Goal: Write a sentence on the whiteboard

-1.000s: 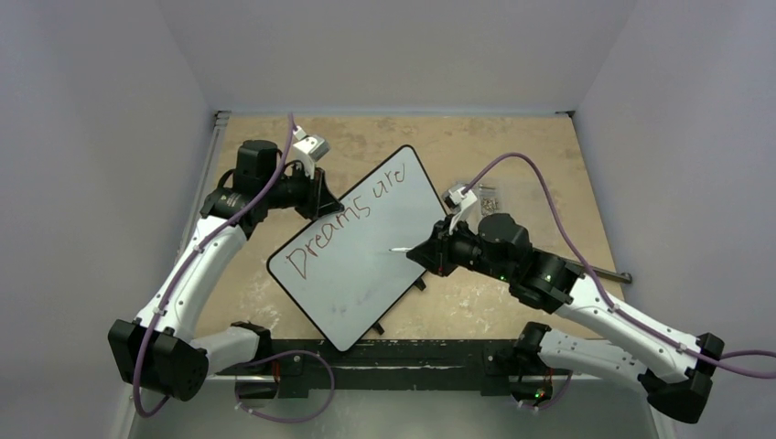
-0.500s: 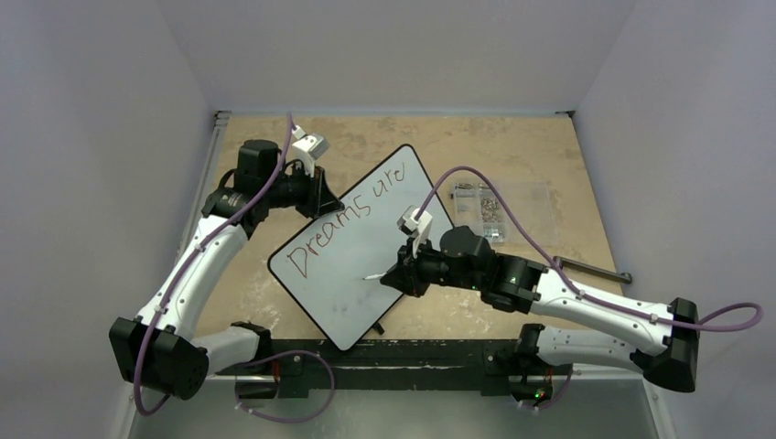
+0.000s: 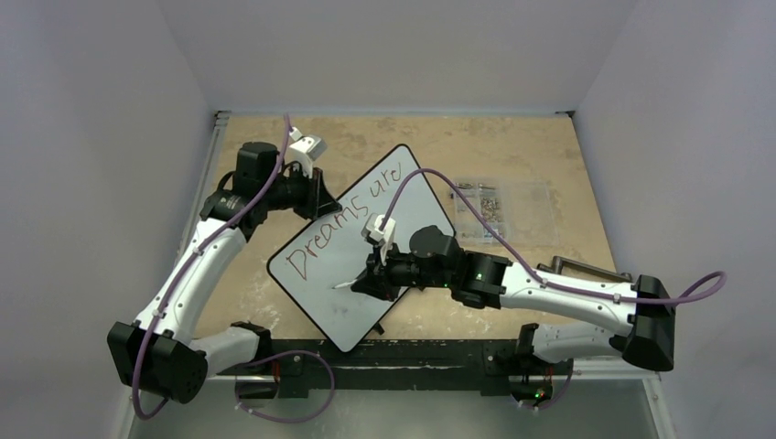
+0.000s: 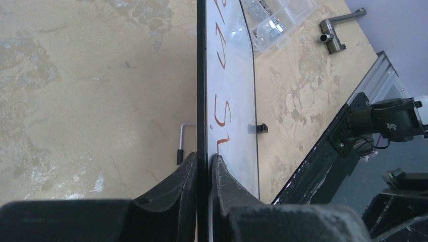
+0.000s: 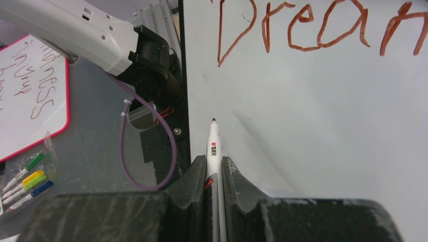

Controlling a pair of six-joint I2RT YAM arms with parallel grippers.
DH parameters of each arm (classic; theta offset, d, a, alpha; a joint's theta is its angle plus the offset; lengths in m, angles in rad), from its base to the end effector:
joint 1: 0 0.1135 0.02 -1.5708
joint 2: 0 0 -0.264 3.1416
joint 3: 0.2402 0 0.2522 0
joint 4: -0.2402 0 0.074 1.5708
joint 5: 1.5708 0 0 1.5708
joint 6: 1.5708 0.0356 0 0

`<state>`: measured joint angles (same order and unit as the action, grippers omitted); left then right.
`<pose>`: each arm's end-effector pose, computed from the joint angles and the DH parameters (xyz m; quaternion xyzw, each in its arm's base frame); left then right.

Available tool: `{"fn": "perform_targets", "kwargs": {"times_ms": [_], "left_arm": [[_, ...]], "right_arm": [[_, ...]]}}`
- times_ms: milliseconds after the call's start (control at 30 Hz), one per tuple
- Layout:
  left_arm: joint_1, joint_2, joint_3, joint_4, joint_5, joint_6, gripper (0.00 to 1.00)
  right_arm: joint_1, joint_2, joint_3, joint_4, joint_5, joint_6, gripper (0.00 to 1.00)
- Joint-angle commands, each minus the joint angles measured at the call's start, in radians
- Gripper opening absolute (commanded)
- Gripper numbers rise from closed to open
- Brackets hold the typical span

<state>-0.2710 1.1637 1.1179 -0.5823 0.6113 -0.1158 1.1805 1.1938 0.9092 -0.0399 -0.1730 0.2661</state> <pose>0.2319 -0.0856 0.3440 0.2021 0.8365 -0.3463 0.3734 0.1002 0.2596 0.3130 -0.4024 0.7037 0.4374 0.3894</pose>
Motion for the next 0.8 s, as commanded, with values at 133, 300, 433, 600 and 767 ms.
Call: {"fn": "perform_targets", "kwargs": {"times_ms": [133,300,433,600,767], "left_arm": [[-0.004,-0.053,-0.011,0.078,-0.043,-0.003,0.0],[-0.002,-0.059,-0.009,0.081,-0.056,0.004,0.0],[-0.002,-0.06,-0.009,0.08,-0.053,0.004,0.0],[-0.002,-0.066,-0.01,0.079,-0.056,0.005,0.0],[-0.002,-0.074,-0.015,0.081,-0.066,0.001,0.0]], "right_arm": [[0.026,0.003,0.042,0.08,0.064,-0.037,0.0],[0.033,0.026,0.05,0.089,0.072,-0.042,0.0],[0.042,0.058,0.065,0.102,0.07,-0.042,0.0],[0.062,0.105,0.104,0.098,0.074,-0.058,0.0],[0.073,0.133,0.125,0.104,0.089,-0.069,0.0]]}}
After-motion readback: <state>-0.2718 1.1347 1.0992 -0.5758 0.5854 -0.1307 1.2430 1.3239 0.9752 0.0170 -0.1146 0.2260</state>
